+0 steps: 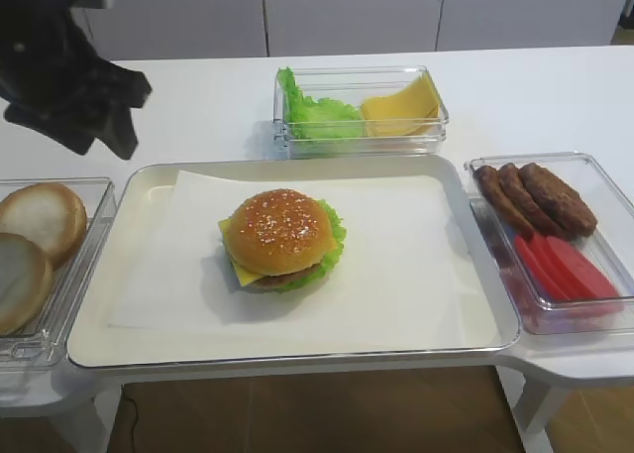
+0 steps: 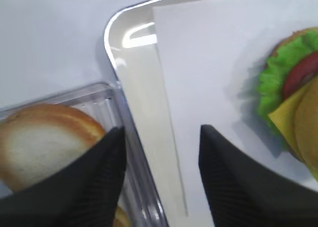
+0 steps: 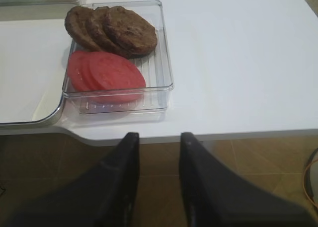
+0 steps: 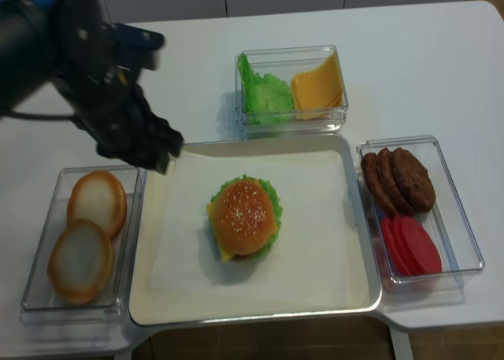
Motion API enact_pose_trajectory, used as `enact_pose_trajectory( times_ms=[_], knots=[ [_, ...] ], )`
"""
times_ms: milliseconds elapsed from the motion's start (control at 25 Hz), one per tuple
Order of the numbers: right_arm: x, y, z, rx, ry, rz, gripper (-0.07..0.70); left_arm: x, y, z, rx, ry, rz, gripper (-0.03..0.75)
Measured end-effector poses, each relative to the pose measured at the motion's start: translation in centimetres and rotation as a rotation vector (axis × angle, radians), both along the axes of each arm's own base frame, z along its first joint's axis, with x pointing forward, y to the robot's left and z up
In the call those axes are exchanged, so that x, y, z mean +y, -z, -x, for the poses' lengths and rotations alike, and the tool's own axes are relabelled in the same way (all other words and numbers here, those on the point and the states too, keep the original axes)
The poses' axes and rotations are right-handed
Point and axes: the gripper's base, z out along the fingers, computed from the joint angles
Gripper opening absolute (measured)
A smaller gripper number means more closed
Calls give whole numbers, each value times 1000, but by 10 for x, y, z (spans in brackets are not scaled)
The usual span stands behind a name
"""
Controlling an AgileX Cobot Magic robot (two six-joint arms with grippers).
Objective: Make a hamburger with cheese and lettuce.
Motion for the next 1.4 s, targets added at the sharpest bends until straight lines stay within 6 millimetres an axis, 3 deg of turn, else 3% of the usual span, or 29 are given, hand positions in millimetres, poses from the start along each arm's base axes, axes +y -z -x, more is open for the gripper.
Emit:
enact_pose_trajectory(
  times_ms=[280, 520, 760, 1040, 1400],
  knots=[
    [0, 0, 0, 0, 0, 0, 212, 73, -15, 1, -7, -181, 27, 358],
    [0, 0, 0, 0, 1, -2, 211, 114, -18, 35, -11, -290, 29, 358],
    [0, 0, 0, 0, 1, -2, 212, 122, -21, 88, -56, -336, 25, 358],
    [0, 0, 0, 0, 2, -4, 211, 113, -23, 155, -153, -324, 18, 358],
    [0, 0, 0, 0, 1, -2, 212, 98, 5, 240, -231, -313, 19, 358]
  ],
)
